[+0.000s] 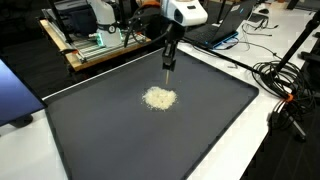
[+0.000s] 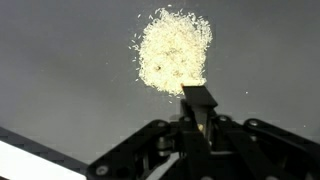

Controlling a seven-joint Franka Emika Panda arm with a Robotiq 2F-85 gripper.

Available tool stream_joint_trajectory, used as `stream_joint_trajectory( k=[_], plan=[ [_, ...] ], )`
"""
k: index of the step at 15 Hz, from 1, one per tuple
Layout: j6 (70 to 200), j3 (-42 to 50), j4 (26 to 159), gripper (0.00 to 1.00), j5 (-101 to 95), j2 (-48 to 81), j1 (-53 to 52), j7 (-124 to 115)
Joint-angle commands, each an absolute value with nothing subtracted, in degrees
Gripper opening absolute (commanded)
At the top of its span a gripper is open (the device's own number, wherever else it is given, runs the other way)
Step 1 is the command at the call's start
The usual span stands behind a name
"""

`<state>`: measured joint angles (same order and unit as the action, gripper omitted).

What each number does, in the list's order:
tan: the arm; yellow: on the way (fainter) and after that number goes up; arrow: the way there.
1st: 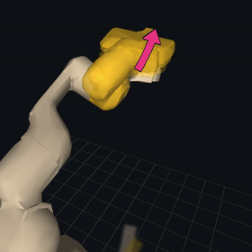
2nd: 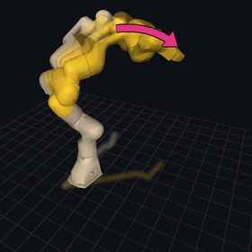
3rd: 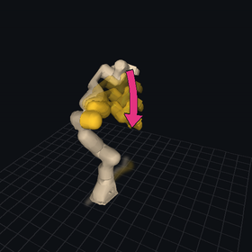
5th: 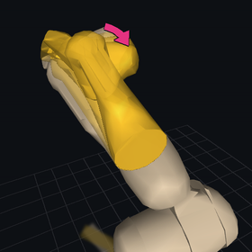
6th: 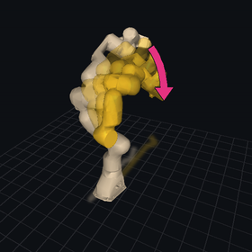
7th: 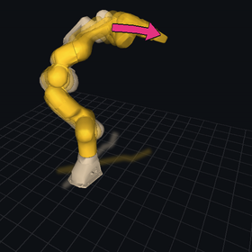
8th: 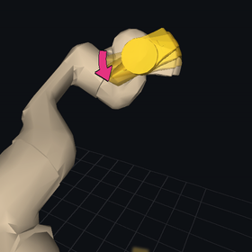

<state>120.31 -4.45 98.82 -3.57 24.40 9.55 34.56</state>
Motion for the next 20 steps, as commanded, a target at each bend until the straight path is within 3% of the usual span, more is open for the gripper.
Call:
stream_joint_trajectory(
  k=[1, 20],
  plan=[
    [121.0, -3.5, 99.2, 0.03, -2.9, 24.3, 8.9, 35.3],
    [132.2, -0.4, 109.4, 0.03, -2.0, 25.6, 11.5, 34.7]
  ],
)
